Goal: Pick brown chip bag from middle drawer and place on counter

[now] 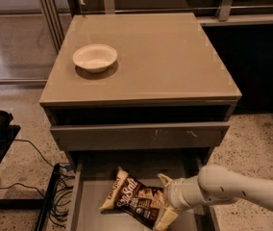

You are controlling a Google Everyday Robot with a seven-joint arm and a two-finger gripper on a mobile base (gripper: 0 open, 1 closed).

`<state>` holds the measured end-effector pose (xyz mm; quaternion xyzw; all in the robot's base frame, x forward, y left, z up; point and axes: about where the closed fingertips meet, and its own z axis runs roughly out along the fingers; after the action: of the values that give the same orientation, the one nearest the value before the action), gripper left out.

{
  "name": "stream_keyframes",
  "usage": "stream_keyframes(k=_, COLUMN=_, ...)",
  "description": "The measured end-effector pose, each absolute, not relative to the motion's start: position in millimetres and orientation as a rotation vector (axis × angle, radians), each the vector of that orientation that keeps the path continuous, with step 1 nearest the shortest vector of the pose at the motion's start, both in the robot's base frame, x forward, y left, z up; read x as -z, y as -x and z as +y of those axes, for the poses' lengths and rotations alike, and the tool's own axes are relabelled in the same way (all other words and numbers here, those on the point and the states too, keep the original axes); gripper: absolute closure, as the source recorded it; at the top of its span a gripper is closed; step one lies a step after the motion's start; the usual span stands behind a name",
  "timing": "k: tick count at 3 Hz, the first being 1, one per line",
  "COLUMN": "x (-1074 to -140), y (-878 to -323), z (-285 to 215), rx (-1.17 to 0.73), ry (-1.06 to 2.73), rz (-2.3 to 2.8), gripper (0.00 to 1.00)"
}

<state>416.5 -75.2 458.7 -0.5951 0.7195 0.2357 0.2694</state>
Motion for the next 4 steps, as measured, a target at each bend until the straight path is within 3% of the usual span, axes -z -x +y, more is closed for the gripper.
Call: stream_keyframes(k=4, x=-381, y=-439, z=-63, rx=-0.651, ry=1.490, rz=2.012, gripper=0.00)
